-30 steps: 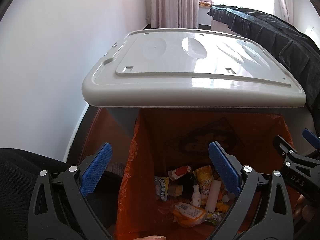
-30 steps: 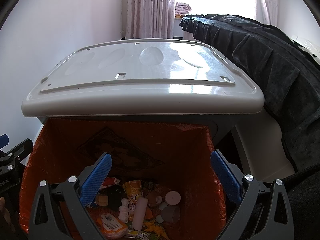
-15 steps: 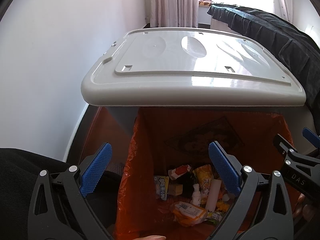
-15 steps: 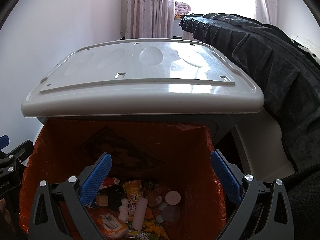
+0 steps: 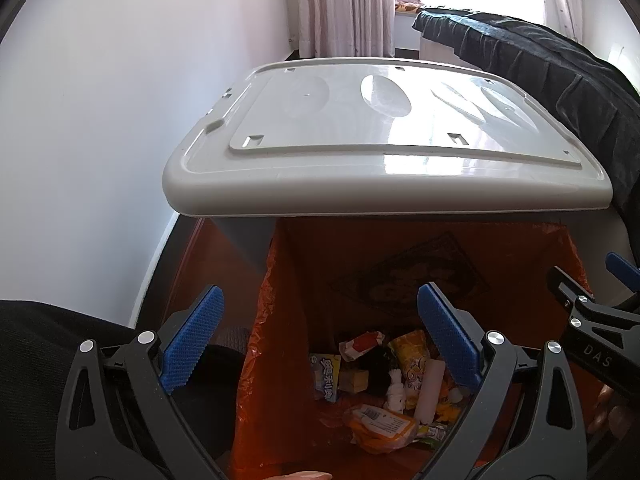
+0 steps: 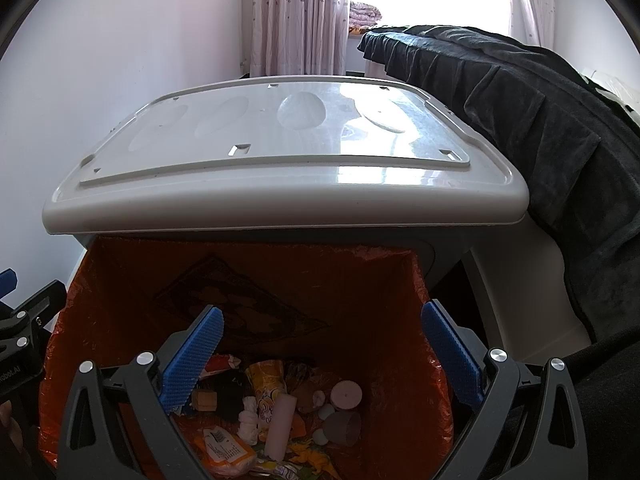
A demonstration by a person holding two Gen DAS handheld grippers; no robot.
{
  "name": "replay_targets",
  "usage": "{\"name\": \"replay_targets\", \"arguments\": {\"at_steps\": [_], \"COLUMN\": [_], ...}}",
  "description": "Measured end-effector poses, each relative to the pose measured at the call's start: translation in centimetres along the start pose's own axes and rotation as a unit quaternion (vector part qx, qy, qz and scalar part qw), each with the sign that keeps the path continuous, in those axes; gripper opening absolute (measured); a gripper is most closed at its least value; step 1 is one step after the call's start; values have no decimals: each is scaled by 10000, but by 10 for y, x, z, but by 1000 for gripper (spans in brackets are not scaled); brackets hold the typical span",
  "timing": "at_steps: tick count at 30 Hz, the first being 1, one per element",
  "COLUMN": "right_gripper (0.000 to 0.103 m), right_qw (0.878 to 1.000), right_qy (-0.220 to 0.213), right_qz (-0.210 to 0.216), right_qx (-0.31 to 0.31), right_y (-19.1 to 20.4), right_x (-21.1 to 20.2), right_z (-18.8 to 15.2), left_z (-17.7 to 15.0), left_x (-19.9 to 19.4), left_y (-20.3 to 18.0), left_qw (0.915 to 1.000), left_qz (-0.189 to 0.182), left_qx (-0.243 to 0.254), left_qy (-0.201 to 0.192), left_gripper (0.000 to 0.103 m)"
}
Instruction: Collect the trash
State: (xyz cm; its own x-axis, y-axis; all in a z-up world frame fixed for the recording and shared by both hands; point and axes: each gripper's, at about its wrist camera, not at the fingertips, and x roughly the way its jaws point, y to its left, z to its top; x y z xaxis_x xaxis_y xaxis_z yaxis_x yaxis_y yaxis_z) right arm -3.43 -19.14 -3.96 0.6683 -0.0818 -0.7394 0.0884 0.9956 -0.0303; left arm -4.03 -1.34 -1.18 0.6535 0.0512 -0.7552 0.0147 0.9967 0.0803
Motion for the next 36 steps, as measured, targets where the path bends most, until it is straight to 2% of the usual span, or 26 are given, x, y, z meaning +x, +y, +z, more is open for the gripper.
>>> {"name": "replay_targets", "arguments": {"at_steps": [10, 16, 19, 23, 27, 36], "right_gripper": [98, 98, 98, 98, 98, 98], "right_qw": [10000, 10000, 10000, 10000, 10000, 10000], "right_qy": [-1, 1, 0, 1, 3, 0], "right_qz": [0, 3, -2, -2, -10, -11], "right_qx": [2, -4, 4, 0, 0, 8], "right_y": [0, 0, 0, 0, 1, 1], "right_x": [0, 0, 0, 0, 1, 1], "right_z": [0, 0, 0, 0, 0, 0], "left_z": [1, -2, -3, -4, -4, -3], "left_x": [0, 0, -2, -6, -4, -5], "left_y": [-2, 0, -2, -8, -6, -4], "left_qw": [10000, 9998, 9997, 9996, 9996, 9998], "left_qz": [-9, -160, -250, -56, 55, -39], "left_qx": [66, -80, 4, 226, 225, 117], "left_qy": [-27, 31, -5, -189, -189, -185], "left_gripper": [95, 96, 96, 96, 96, 96]}}
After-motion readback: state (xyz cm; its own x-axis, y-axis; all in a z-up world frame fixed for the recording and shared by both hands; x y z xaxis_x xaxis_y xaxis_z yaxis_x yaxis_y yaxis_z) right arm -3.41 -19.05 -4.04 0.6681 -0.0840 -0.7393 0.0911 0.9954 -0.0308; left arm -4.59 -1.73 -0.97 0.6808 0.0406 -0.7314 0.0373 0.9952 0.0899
